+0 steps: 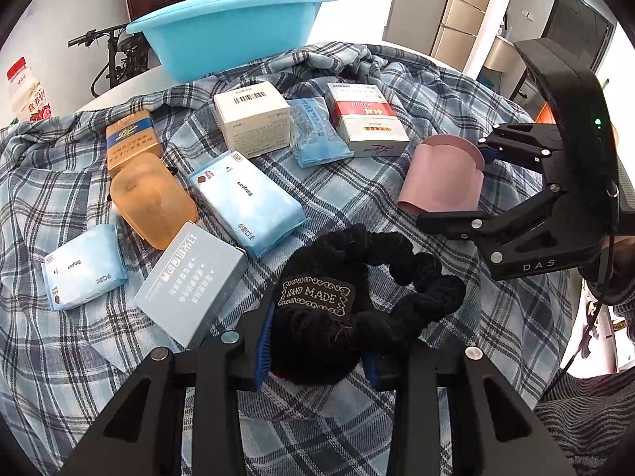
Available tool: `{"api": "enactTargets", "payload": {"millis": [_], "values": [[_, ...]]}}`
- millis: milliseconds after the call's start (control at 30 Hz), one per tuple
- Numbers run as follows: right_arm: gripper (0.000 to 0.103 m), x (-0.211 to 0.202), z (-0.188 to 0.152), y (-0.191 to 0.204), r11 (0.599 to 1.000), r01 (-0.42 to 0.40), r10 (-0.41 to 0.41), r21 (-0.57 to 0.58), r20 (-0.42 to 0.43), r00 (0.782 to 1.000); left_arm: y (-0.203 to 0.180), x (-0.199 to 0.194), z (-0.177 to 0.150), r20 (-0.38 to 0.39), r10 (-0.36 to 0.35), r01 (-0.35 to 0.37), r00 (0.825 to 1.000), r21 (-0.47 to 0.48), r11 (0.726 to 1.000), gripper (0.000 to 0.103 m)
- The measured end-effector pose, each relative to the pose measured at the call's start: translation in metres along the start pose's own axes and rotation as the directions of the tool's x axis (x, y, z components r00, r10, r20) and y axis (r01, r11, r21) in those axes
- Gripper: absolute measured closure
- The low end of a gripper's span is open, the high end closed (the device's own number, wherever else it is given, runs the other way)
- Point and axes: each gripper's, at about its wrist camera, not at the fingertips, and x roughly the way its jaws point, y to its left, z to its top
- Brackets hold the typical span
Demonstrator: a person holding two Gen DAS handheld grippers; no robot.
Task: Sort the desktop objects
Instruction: 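Carry the pink cup and black pouch over the basin with both tools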
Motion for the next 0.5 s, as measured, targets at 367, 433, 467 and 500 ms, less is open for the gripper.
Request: {"api": "enactTargets", "payload": {"millis": [367, 433, 467, 500], "values": [[0.035, -0.002, -0.004, -0.006, 0.999, -0.026, 0.025, 0.038, 0.01, 1.0, -0.005, 0.0, 0.001, -0.01, -0.001, 0.001, 1.0, 0.024, 1.0, 0.066], [0.035, -0.005, -0.004, -0.006, 0.999, -0.011, 0.01, 0.041, 0.024, 1.0, -0.005, -0.001, 0.002, -0.009, -0.002, 0.002, 1.0, 0.021, 1.0, 0.066], [0.035, -0.008, -0.004, -0.006, 0.999, -0.01, 0.008, 0.039, 0.03, 1.0, -0.005, -0.001, 0.002, -0.008, -0.002, 0.002, 1.0, 0.019, 1.0, 0.066], [0.035, -0.01, -0.003, -0.008, 0.999, -0.011, 0.009, 0.039, 0.036, 0.999, -0.004, -0.001, 0.002, -0.008, -0.003, 0.003, 1.0, 0.018, 1.0, 0.066]]}}
